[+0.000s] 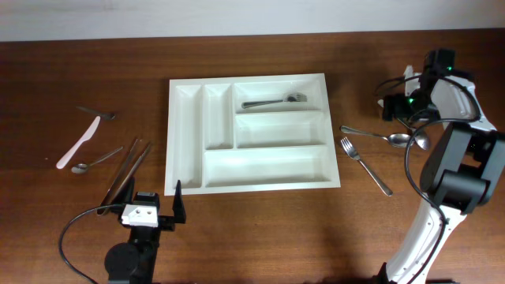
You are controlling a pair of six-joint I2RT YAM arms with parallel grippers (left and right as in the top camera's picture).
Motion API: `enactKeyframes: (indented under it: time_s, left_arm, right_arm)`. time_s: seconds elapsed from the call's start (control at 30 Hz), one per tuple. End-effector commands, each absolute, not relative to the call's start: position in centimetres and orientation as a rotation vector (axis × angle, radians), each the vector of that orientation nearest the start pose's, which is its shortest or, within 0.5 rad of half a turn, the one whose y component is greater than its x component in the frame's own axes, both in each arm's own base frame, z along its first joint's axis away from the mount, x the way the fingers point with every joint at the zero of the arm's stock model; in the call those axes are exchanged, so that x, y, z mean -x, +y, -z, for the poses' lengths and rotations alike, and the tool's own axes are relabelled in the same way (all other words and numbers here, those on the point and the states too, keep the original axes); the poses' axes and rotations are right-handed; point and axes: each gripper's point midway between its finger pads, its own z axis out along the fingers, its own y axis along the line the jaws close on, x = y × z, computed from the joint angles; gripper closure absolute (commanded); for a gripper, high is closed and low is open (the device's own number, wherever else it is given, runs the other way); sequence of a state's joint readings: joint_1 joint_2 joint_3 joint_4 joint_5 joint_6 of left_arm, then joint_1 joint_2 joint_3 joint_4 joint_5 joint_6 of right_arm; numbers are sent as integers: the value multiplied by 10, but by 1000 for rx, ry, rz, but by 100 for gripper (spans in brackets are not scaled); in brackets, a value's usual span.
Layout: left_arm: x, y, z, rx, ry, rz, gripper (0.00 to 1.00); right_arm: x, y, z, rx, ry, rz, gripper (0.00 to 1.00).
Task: Pack container
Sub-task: 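Grasp the silver spoon by its handle with the right gripper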
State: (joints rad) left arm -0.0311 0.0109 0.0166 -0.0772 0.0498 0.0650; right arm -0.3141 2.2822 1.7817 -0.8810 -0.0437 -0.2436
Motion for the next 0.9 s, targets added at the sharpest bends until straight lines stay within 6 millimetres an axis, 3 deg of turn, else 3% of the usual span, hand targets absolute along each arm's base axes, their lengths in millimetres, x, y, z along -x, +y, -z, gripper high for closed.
enactKeyframes:
  time_s: [0.0,0.43,0.6,0.73,0.83,0.87]
  left_arm:
    - [-245,-16,-158,-133,1636,1,1]
    - [-245,-16,-158,-133,1636,1,1]
    - [-245,-16,-158,-133,1636,1,1]
    - [-245,-16,-158,-133,1636,1,1]
    - [-245,-16,-158,-133,1636,1,1]
    - [-245,-16,-158,-133,1636,1,1]
  right_arm:
    - [-454,-137,11,-80,2991,-11,8]
    - [-434,-149,12,-155,3049,-37,48]
    - [-432,-151,12,-195,3048,-45,75]
    - [-434,-146,12,-198,3041,-78,81]
    - [-435,-146,12,-197,3036,-82,96]
    - [-436,-146,12,-197,3034,-81,96]
